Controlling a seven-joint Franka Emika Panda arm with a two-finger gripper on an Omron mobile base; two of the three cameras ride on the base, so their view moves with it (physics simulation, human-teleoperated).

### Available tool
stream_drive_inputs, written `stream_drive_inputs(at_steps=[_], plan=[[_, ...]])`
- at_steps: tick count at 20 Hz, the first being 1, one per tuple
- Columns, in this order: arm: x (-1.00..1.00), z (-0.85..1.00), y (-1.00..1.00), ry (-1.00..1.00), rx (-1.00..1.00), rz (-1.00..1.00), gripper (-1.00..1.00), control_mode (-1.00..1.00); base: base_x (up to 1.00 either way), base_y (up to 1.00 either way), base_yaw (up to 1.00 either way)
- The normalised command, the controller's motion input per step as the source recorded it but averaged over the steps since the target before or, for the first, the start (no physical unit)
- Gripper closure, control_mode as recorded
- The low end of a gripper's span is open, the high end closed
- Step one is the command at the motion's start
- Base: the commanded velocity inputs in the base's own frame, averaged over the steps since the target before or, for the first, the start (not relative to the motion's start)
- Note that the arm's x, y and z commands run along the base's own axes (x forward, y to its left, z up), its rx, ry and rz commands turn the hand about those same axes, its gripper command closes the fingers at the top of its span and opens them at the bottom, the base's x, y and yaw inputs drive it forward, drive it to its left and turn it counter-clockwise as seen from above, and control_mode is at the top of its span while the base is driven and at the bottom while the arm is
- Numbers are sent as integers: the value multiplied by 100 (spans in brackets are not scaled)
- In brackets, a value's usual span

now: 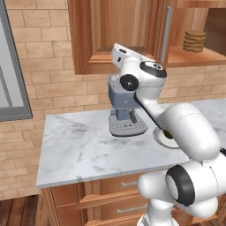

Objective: Pick the avocado and bread from the counter and place them on the plate. Then pick the jam from the cabinet and place it next to the plate. Lastly close the cabinet door.

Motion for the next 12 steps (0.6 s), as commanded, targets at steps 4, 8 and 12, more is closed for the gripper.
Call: stream_drive_inputs(at_steps=[4, 8, 12], plan=[[100, 16, 0, 0, 12, 9, -100, -100, 0, 0, 0], [100, 6, 0, 0, 10, 9, -100, -100, 0, 0, 0], [64, 0, 0, -1, 9, 11, -100, -100, 0, 0, 0]])
